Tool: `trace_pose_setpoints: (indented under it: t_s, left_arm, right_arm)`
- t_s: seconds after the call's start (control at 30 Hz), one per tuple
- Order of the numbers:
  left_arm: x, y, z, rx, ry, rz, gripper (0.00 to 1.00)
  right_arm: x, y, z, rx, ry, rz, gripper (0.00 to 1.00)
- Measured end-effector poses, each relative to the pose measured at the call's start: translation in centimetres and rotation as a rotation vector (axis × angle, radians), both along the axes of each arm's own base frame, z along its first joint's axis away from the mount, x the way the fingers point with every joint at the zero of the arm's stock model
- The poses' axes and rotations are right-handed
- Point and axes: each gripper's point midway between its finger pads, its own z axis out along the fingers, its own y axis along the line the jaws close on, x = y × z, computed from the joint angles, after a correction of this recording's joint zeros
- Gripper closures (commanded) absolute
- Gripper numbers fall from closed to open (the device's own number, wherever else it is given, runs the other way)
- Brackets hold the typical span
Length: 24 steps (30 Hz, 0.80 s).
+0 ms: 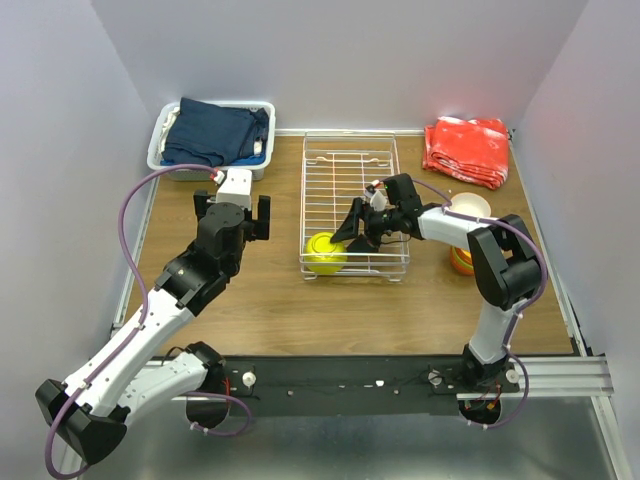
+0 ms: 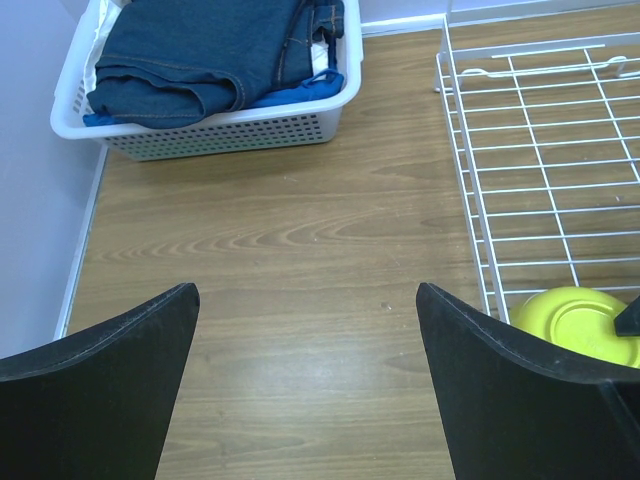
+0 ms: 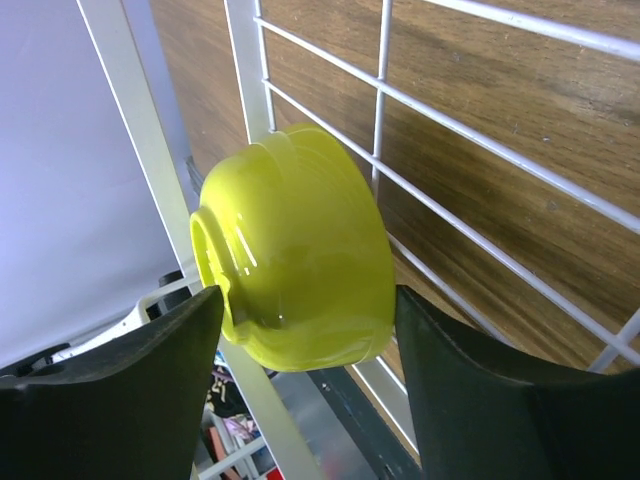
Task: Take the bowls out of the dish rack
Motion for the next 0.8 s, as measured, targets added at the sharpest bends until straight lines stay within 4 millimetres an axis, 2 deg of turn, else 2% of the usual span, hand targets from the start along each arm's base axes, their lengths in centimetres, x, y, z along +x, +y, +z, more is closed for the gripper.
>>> trace_pose_setpoints:
  t_s: [0.1, 0.2, 0.3, 0.47, 0.8]
  left_arm:
    - [0.0, 0.0, 0.0, 0.0, 0.001, -0.002, 0.01]
    - [0.0, 0.0, 0.0, 0.0, 0.001, -0.002, 0.01]
    - [0.0, -0.1, 0.0, -0.001, 0.0, -0.003, 0.01]
    - [0.0, -0.2, 0.0, -0.003, 0.0, -0.01, 0.01]
    - [0.2, -0.7, -0.7, 0.002, 0.018, -0.033, 0.01]
  right_arm:
    - [-0.1, 0.0, -0.1, -0.003, 0.001, 0.004, 0.4]
    - [-0.3, -0.1, -0.1, -0.008, 0.004, 0.009, 0.43]
    - [-0.4, 0.0, 0.0, -0.015, 0.002, 0.019, 0.56]
    - [-0.5, -0.1, 0.5, -0.043, -0.015, 0.027, 0.68]
    - [1.6, -1.2, 5.5, -0.135, -0.233, 0.022, 0.78]
